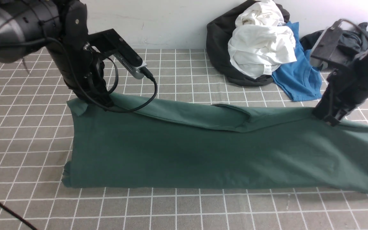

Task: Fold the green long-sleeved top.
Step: Use both arms to drag the lower edge of the fabric forward and fold it over the upper edge

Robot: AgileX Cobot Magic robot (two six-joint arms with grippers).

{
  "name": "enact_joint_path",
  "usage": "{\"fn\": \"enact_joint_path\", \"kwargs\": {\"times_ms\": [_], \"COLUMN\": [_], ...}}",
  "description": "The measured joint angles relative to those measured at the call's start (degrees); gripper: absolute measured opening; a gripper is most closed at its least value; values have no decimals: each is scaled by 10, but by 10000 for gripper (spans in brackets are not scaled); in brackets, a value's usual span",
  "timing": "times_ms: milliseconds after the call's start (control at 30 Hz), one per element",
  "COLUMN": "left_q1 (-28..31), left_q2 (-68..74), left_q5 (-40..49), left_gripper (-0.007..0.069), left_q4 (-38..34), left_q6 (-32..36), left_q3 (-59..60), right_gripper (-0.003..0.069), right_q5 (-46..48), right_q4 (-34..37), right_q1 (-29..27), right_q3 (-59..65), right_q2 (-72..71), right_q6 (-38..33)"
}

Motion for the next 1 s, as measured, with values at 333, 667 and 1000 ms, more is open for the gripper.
{"fn": "enact_joint_path", "kwargs": {"times_ms": [333, 667, 1000], "left_q1": [9, 7, -37], "left_q2": [102, 102, 102], "left_q5": [-50, 18, 122], "left_gripper": [156, 437, 304], "left_q4": [16, 96, 40], "left_q6": [-5, -266, -249], "left_q3": [-25, -88, -101], "right_gripper": [112, 373, 283], "right_q5": [-89, -95, -47], "right_q4": [1, 9, 44], "right_q1": [0, 15, 147], "right_q3": [-13, -15, -15], "right_q2": [97, 58, 122], "right_q6": [40, 214, 218]}}
